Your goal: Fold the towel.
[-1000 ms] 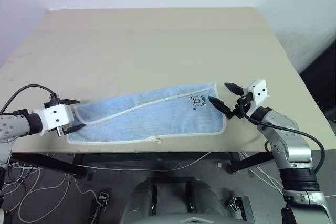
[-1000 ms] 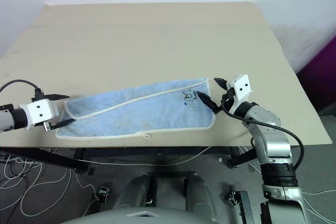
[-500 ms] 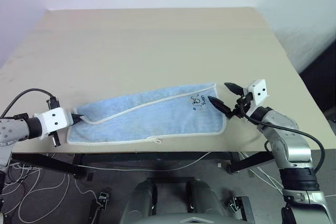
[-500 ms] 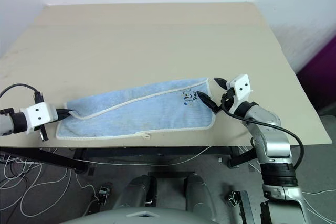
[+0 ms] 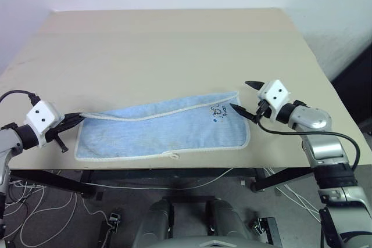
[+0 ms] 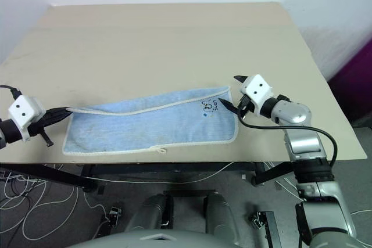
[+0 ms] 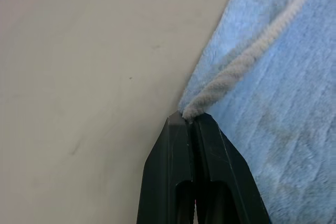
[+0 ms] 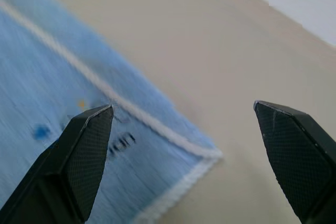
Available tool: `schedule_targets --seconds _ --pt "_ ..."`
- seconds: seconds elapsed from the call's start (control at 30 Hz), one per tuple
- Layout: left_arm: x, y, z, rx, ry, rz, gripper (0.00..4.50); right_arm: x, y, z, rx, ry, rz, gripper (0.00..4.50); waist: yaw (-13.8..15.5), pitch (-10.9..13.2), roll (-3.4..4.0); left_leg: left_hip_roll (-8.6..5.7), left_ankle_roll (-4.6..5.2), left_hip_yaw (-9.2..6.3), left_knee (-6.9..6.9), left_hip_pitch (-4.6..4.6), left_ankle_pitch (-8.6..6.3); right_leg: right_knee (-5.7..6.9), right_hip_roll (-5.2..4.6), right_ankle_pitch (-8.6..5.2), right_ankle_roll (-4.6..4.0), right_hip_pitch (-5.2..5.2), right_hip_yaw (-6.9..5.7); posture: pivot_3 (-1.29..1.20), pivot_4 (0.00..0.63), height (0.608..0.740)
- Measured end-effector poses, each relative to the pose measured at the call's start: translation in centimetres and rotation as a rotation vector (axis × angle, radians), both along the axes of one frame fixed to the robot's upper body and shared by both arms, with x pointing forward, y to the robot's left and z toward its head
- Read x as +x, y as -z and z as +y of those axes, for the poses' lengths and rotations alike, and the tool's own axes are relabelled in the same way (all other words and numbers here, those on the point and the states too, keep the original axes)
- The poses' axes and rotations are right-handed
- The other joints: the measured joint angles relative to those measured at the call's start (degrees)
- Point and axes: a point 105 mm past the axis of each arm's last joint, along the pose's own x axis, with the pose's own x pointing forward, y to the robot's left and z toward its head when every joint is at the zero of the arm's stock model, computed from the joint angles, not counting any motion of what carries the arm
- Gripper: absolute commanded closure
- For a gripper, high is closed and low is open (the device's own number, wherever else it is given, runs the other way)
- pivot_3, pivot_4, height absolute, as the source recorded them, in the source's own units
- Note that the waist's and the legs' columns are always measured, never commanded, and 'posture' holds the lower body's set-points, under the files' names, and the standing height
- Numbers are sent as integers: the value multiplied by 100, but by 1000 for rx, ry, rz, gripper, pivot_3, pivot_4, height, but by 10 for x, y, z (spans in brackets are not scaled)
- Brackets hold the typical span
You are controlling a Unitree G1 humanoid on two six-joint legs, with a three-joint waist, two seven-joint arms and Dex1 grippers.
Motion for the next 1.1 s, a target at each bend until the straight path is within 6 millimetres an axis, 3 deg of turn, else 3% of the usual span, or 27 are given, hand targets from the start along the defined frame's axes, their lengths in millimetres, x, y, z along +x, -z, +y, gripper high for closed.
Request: schedule_targets --seconds 0.27,0.43,0.53,0.9,1.1 --pt "1 2 -6 -26 -4 -6 4461 31 9 -4 -267 -11 -139 0 -22 0 1 1 -1 4 -2 3 1 0 1 0 0 -2 3 0 150 740" --pt "1 2 -8 -38 -4 -2 4461 36 13 -3 -363 -46 -209 0 -14 0 0 0 -1 5 -1 3 1 0 0 0 -1 -1 5 0 150 740" --pt "1 5 -9 -46 -6 5 4500 37 13 -2 -403 -69 -233 570 -16 0 0 1 -1 5 -2 4 1 0 1 0 -1 -1 5 0 150 740" --pt "0 6 -8 -51 -13 17 4500 34 26 -3 -436 -113 -209 4423 -18 0 1 1 -1 5 -2 4 1 0 1 0 -1 0 6 0 150 740" --pt "3 4 -9 -58 -12 10 4500 34 26 -2 -434 -114 -212 4469 -17 0 1 1 -1 5 -2 5 1 1 2 0 -1 0 7 0 150 740"
